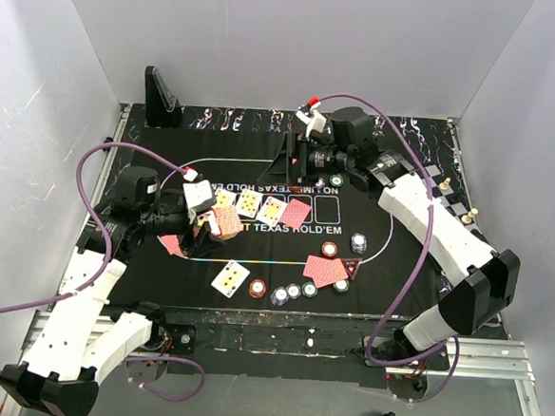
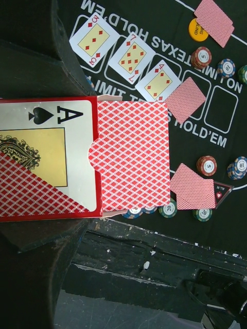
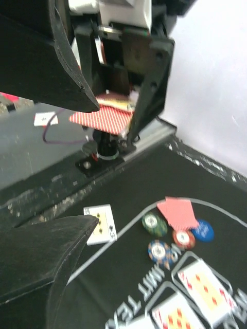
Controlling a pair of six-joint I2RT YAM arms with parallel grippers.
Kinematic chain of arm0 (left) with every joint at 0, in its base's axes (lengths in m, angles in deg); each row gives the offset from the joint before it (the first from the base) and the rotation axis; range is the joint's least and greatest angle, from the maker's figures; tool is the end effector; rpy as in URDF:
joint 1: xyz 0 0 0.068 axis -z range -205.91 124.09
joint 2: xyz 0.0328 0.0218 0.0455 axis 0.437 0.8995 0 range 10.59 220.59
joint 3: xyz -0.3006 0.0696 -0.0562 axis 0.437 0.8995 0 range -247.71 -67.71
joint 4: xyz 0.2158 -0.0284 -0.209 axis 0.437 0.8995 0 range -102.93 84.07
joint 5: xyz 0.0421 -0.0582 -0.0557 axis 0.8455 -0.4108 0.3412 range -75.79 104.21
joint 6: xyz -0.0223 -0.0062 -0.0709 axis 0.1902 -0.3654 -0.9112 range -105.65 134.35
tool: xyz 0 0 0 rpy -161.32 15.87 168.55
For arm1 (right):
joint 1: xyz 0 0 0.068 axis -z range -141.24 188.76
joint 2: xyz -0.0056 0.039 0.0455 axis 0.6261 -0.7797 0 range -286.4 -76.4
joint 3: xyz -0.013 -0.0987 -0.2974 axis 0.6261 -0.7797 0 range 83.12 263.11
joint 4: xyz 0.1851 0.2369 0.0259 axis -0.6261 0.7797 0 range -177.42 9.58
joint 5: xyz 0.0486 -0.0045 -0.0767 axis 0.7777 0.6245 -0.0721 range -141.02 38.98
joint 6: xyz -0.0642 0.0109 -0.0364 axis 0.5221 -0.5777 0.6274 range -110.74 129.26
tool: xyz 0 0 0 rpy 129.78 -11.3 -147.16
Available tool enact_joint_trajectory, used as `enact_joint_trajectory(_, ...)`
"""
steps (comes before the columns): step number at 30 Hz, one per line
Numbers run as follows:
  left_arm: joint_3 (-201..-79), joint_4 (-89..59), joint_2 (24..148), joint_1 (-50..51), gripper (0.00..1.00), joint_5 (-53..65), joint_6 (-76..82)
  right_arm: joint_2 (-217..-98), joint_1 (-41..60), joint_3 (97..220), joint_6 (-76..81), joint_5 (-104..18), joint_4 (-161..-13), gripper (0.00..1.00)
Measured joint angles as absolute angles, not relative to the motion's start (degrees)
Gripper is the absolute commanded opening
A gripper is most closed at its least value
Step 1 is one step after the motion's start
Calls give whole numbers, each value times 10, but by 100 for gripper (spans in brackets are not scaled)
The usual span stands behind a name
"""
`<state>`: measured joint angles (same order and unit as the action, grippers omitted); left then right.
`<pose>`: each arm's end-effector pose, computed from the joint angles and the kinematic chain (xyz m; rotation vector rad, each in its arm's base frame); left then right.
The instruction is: Distribute texas hold em gaming equipment
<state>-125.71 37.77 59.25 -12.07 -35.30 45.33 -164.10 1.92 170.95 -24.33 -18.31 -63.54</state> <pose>0.1615 -0.0888 0.3734 1.1867 1.7472 -0.8036 0.3088 0.2737 0.4289 -0.4707 2.1287 1.3191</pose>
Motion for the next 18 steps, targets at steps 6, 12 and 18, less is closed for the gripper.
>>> enact_joint_trajectory(6,-1254,359,595,-121,0,-352,448,-1648,-36,1706,-318,-147,-664,89)
enact_joint_trajectory(12,-1254,336,612,-121,0,-350,443,-1688,-83,1706,-352,-143,-687,90)
enact_joint_trajectory(18,-1255,323,623,-121,0,-346,441,-1731,-96,1706,-379,-139,-700,81)
